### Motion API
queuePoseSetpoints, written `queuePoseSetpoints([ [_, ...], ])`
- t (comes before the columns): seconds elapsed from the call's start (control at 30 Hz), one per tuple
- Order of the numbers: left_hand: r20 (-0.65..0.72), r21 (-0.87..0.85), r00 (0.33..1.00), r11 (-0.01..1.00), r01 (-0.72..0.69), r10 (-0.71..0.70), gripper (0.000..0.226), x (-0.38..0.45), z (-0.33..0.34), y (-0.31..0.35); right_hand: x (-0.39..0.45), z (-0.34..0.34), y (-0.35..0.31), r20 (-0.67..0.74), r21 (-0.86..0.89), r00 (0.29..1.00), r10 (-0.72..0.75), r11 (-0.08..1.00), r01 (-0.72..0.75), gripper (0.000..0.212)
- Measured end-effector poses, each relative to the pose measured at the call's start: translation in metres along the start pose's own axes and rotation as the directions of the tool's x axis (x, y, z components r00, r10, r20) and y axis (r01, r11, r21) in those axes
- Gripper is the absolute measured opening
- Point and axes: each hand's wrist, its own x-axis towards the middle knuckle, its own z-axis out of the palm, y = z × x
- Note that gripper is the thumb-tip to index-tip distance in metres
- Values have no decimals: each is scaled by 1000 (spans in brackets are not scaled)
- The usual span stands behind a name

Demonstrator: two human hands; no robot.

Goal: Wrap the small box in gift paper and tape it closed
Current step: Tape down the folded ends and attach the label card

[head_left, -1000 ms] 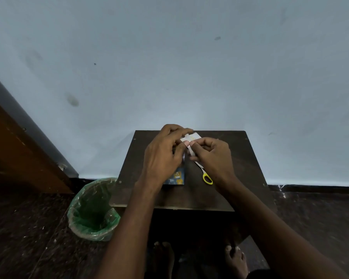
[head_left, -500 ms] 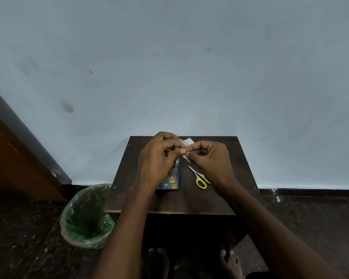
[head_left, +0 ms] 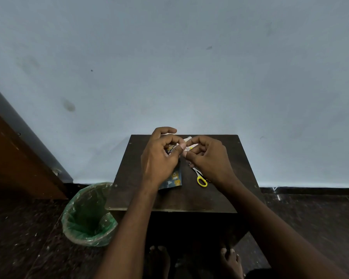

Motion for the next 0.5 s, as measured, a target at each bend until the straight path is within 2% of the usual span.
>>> queuePoseSetpoints([
  [0.13,-66,-142,996,989,48,-58,3,2,-2,1,-1,0,-5,50,65,997,54,996,-57,24],
  [0.23,-68,-239,990,965,108,-127,9,5,-4,3,-4,3,-8,50,165,994,97,981,-104,22],
  [0.33,-25,-251,993,962,105,-115,17,8,-11,4,-5,4,-12,5,234,996,87,968,-86,8],
  [0.5,66,-240,996,967,81,-67,22,7,-14,4,-2,5,-12,51,253,996,70,964,-80,13],
])
